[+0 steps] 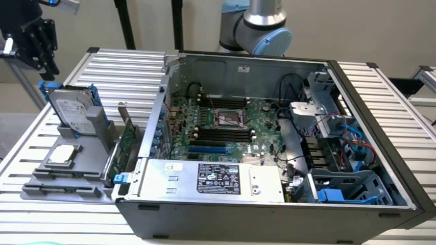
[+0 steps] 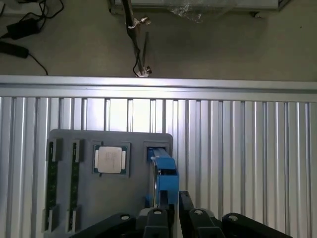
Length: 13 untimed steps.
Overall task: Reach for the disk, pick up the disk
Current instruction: 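Pick up the disk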
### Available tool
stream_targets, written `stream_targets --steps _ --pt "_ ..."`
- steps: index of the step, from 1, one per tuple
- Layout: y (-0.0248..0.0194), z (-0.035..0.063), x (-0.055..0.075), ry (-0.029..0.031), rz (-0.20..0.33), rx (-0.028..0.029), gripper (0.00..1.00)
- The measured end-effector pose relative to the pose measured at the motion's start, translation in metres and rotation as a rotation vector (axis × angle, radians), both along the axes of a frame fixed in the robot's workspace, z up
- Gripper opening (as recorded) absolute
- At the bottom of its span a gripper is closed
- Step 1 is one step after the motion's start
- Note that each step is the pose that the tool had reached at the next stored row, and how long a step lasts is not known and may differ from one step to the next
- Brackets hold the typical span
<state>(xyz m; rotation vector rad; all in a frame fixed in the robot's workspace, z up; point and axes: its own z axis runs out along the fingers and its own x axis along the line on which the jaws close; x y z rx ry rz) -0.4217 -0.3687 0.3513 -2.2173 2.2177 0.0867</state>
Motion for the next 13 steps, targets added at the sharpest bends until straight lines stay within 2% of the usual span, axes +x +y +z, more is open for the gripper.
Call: stream_targets --steps 1,3,4,6,7,8,13 --pt "-0.0006 -0.0001 -0.0001 -0.0001 -0.001 0.0001 0.30" --pt "-0.0024 -0.0002 -0.0002 -0.0001 -0.002 0.0000 0.42" --pt "-0.0033 -0.0004 -0.0002 0.0000 -0.003 0.0001 0.42" --pt "-0.0049 -0.0009 -0.0003 -0.0001 -0.003 0.0001 0.53" --pt "-0.0054 -0.0013 -0.0003 -0.0002 -0.003 0.0001 0.53" --pt "-0.0055 -0.0022 -0.0004 -0.0003 -0.003 0.0002 0.60" --pt "-0.0057 -0.0093 -0.0019 -0.0005 -0.003 0.0001 0.60"
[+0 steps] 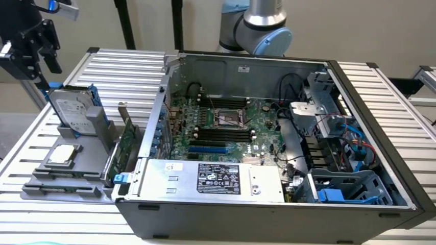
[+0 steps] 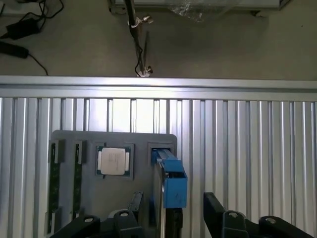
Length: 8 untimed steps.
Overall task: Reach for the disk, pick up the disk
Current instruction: 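Pick up the disk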
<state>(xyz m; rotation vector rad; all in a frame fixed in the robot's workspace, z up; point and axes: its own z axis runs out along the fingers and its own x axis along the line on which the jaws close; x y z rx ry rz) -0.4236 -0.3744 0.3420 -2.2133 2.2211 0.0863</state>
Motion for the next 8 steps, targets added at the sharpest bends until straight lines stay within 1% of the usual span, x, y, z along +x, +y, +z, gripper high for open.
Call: stream_targets --steps 8 --pt "0.0001 -0.0145 -0.001 -0.0001 0.000 -0.0001 0.60"
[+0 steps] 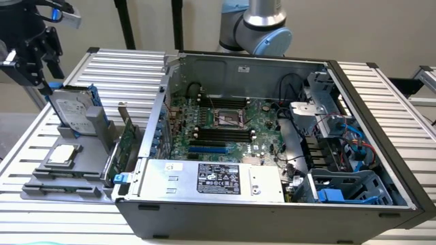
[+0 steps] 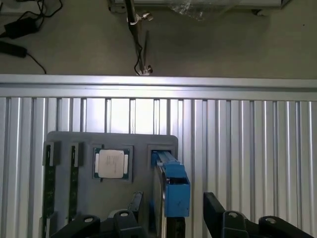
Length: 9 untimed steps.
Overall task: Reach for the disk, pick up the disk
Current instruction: 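Pick up the disk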
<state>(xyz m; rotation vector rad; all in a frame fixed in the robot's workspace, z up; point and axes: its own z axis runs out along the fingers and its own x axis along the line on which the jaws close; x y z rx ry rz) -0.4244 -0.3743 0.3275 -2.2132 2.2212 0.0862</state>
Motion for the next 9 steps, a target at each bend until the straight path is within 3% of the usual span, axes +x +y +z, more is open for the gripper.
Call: stream_targets --steps 9 --pt "0.0008 -0.0137 0.000 0.0000 0.000 0.0000 0.60"
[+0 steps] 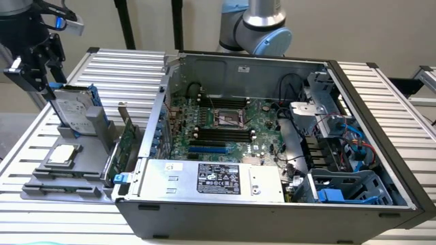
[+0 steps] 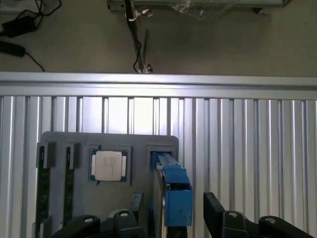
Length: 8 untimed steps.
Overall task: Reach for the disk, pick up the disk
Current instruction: 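Pick up the disk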
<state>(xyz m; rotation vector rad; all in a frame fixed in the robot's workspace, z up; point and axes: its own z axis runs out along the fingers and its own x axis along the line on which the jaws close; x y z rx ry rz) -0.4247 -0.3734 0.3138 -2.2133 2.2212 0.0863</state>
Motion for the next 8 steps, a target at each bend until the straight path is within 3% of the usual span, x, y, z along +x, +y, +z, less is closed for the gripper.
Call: stream_targets --steps 8 --pt "0.0006 -0.0089 -0.0017 0.0000 0.000 0.0000 0.60"
